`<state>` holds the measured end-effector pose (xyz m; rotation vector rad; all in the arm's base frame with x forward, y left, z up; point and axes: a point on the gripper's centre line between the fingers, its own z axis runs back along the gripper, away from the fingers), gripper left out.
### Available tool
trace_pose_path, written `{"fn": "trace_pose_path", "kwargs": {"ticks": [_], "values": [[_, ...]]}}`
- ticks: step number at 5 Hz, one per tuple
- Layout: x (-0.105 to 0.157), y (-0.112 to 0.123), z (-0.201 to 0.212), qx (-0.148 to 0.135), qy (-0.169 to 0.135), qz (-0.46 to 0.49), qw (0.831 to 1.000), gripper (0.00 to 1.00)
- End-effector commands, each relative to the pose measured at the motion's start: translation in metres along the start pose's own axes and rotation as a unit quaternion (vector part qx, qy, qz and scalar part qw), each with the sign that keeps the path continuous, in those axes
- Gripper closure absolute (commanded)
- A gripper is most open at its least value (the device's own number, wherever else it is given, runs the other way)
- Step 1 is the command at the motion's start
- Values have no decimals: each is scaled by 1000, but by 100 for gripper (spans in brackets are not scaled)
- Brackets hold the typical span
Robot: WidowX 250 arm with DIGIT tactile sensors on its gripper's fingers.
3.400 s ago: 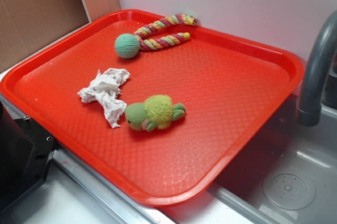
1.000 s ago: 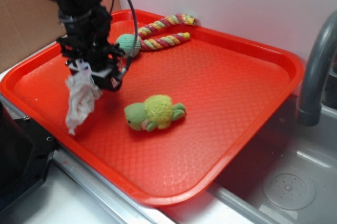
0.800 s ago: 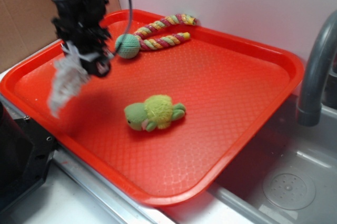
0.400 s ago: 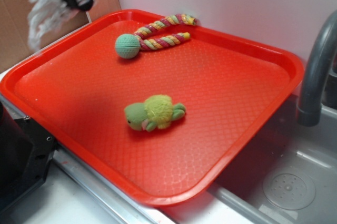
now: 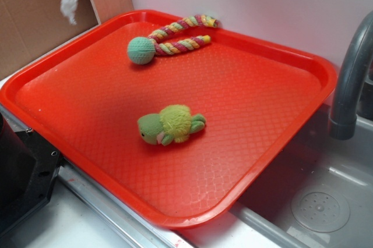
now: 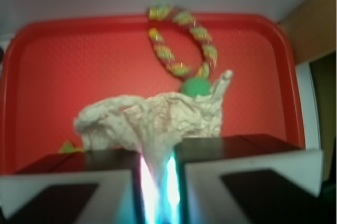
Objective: Grab the white paper.
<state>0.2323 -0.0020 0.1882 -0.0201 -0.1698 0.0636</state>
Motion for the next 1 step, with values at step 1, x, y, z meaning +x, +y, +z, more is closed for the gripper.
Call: {"fn": "trace_pose_path", "kwargs": {"ticks": [1], "values": [[9,14,9,2,-18,28,999,100]]}}
